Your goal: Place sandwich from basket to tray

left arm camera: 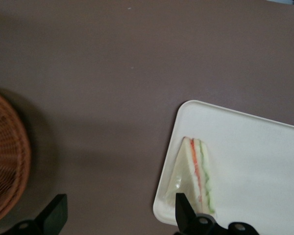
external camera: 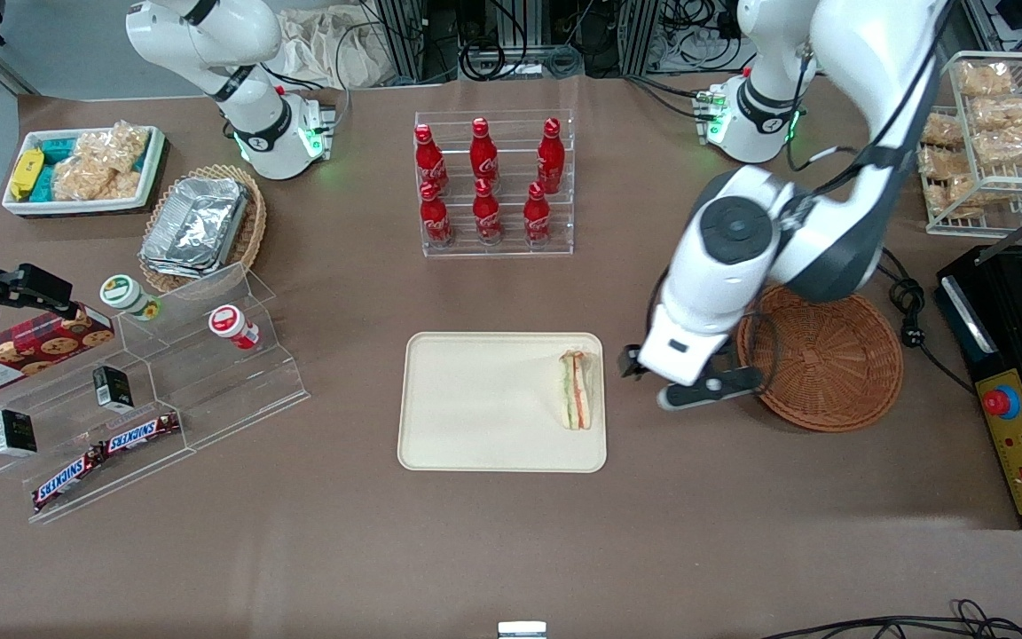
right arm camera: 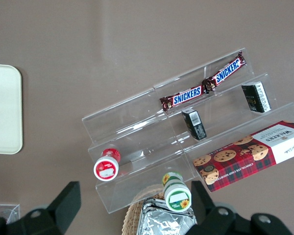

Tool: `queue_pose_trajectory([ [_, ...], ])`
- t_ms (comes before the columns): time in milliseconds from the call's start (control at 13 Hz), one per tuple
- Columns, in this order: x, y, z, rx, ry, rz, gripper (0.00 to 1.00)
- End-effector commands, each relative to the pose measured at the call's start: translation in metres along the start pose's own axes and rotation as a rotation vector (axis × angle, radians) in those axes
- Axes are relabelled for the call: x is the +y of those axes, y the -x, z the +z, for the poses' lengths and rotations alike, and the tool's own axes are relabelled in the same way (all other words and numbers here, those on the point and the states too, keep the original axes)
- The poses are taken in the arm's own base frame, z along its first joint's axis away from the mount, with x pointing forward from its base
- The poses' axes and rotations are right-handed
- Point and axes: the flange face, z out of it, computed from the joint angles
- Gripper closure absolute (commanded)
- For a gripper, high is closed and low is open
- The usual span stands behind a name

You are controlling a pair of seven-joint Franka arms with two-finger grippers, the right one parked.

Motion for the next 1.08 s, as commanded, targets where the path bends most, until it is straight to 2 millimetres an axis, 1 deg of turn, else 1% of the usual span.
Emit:
queue_pose_trajectory([
  [0, -0.054, -0.007, -0.060, -0.069, 0.032, 0.039, 0.01],
  [154, -0.093, 0.000, -0.098, -0.150, 0.005, 0.123, 0.01],
  [231, -0.118, -0.002, -0.115, -0.160, -0.010, 0.129, 0.01],
  [308, -0.134, 0.001, -0.131, -0.172, -0.014, 0.156, 0.01],
  [385, -0.156, 0.003, -0.146, -0.194, -0.013, 0.169, 0.01],
  [462, -0.186, 0.002, -0.160, -0.216, 0.013, 0.157, 0.01],
  [538, -0.197, 0.010, -0.171, -0.225, 0.031, 0.185, 0.01],
  [615, -0.212, 0.009, -0.174, -0.228, 0.030, 0.174, 0.01],
  [692, -0.212, 0.010, -0.174, -0.230, 0.024, 0.167, 0.01],
  [846, -0.203, 0.008, -0.171, -0.230, 0.016, 0.160, 0.01],
  [923, -0.201, 0.007, -0.176, -0.221, 0.020, 0.162, 0.01],
  [1000, -0.201, 0.006, -0.175, -0.223, 0.018, 0.162, 0.01],
])
